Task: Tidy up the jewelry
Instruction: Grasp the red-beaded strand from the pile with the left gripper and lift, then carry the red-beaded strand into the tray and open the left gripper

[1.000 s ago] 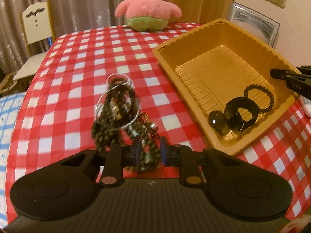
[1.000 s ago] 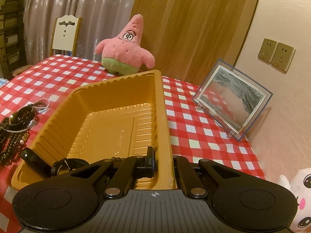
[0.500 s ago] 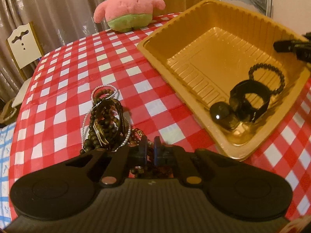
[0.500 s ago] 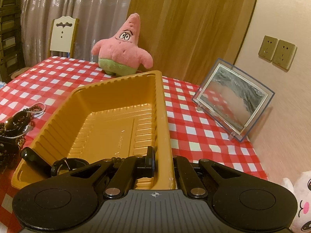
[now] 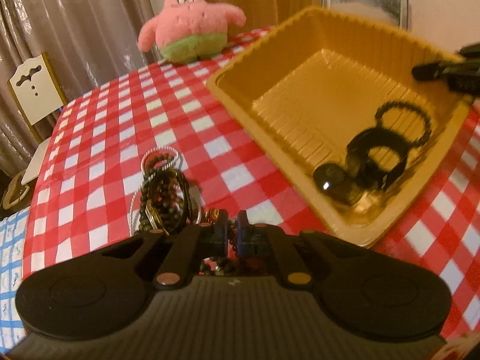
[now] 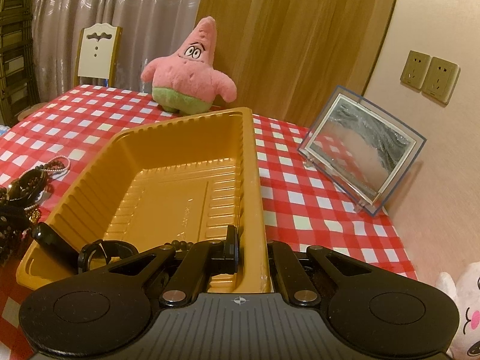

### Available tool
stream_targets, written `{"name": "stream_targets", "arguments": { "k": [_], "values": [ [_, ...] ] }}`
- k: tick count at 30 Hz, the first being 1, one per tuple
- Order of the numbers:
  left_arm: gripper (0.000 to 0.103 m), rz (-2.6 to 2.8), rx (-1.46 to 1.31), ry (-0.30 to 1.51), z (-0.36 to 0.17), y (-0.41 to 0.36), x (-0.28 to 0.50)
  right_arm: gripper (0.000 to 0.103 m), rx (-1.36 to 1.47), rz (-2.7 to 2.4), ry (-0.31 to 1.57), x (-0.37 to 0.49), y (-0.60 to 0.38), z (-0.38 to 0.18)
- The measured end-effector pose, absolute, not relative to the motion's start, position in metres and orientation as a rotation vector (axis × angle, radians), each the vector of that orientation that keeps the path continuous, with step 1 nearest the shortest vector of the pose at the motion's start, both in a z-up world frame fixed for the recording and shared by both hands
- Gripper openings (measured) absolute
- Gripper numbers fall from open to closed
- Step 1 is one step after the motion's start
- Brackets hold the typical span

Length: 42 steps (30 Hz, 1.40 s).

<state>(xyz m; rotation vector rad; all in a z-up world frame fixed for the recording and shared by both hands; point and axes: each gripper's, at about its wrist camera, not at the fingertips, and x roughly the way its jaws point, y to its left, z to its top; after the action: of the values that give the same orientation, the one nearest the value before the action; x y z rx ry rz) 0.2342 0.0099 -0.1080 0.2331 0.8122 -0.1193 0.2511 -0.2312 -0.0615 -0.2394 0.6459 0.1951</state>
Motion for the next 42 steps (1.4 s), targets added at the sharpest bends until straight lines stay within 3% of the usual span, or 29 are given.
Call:
{"name": "stream_targets", "arguments": {
  "k": [7,17,25,30,33,35,42],
  "values": [
    [0.0,-0.151,0.161,0.744,-0.082,0.01,0.224,0.003,-0.242,0.196,0.645,0.25,-0.231,-0.063],
    [0.0,-0.087,-0.058,0.832,-0.088,0.044,0.219,0.003,-0.248,0.198,0.642,0.249,-0.229,-0.064],
    [0.012,-0.136,-0.036,0.86,-0.097,0.032,0.227,0.003,-0.248,0.2,0.642,0.249,-0.229,-0.063],
    [0.012,-0.103,0.04,0.897,-0.117,0.02,0.239,0.003,-0.253,0.199,0.642,0.247,-0.228,-0.064],
    [0.011,-0.117,0.097,0.91,-0.125,0.015,0.242,0.003,-0.251,0.198,0.643,0.248,-0.228,-0.064],
    [0.004,-0.143,0.104,0.916,-0.125,0.015,0.242,0.003,-0.251,0.198,0.643,0.248,-0.228,-0.063],
    [0.003,-0.169,-0.015,0.864,-0.099,0.028,0.233,0.003,-0.245,0.196,0.647,0.248,-0.23,-0.064]
  ]
}}
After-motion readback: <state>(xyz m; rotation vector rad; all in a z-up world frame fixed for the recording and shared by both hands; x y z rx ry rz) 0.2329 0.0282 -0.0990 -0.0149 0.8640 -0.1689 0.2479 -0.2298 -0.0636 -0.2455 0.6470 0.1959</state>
